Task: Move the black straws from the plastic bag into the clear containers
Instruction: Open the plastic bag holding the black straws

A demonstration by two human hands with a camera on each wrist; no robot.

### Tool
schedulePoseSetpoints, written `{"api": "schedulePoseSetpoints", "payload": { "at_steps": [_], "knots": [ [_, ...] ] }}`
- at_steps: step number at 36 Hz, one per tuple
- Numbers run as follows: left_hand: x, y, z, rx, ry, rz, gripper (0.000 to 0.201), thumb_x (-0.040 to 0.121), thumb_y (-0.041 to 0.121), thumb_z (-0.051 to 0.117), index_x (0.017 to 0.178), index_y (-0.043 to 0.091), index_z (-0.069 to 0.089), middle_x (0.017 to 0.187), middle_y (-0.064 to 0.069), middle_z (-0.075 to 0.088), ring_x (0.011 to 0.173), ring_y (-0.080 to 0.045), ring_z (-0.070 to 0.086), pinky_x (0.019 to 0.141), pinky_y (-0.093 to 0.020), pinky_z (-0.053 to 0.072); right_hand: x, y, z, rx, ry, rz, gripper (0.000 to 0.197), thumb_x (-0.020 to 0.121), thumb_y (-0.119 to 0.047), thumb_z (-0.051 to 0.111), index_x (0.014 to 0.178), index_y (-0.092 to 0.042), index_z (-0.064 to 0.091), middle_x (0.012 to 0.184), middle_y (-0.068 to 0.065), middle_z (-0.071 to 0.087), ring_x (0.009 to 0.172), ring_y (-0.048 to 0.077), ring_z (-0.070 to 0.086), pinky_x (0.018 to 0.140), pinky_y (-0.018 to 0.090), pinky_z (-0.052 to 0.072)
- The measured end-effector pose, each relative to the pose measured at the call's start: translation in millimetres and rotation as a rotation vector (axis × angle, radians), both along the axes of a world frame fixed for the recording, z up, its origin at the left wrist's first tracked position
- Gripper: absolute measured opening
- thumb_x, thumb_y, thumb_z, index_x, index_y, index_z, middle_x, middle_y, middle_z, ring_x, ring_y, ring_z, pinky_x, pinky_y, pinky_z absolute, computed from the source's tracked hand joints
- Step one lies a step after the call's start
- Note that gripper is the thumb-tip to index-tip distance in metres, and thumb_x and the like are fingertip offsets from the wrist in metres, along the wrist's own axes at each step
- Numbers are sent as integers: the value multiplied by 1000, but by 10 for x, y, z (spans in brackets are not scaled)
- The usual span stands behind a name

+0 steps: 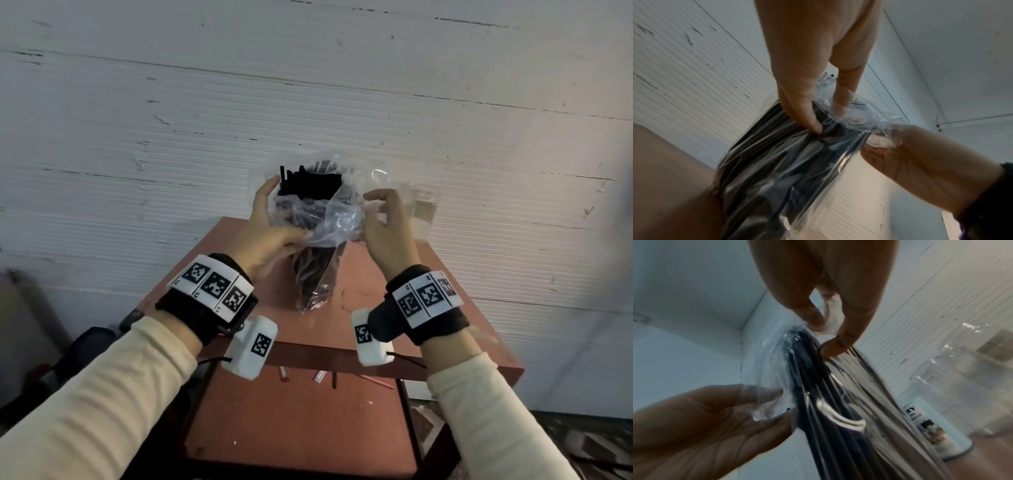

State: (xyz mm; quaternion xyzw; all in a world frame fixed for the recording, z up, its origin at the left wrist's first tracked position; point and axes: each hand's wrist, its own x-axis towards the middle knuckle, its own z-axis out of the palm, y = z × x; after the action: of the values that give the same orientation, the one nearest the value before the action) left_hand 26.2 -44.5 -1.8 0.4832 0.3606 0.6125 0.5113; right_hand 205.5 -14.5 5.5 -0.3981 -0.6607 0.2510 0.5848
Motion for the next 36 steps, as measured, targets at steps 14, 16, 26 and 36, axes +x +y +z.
{"api": "schedulePoseSetpoints", "payload": {
  "at_steps": [14, 16, 26, 36],
  "knots": [
    [79, 46, -71, 42, 74, 2, 116, 71, -20, 70, 149, 46, 15, 155, -9, 30, 124, -30, 54, 70, -27, 58, -15, 102, 365, -135, -287, -57, 22, 85, -21, 59, 75, -19, 39, 71, 1, 51, 54, 13, 45, 53, 27, 40],
    [52, 50, -73, 42, 82, 0, 117, 71, -16, 73, 149, 48, 14, 157, -12, 24, 127, -33, 51, 68, -24, 58, 15, 68, 375, -114, -279, 12, 21, 90, -13, 52, 76, -20, 38, 69, 1, 47, 48, 9, 37, 48, 25, 34],
    [41, 63, -56, 25, 90, 108, 109, 71, -25, 63, 145, 42, 19, 140, -21, 43, 107, -27, 63, 64, -26, 58, 91, 40, 96, -134, -122, 108, 25, 94, 5, 41, 99, -16, 30, 101, 13, 49, 47, 4, 39, 37, 15, 29],
    [-75, 206, -289, -116, 300, 283, 94, 54, -11, 81, 121, 29, 28, 120, -16, 48, 102, -31, 59, 65, -33, 56, 145, 194, -206, -76, -433, -12, 43, 79, -8, 69, 104, -16, 35, 119, 5, 27, 115, 19, 32, 109, 28, 26]
  ]
}}
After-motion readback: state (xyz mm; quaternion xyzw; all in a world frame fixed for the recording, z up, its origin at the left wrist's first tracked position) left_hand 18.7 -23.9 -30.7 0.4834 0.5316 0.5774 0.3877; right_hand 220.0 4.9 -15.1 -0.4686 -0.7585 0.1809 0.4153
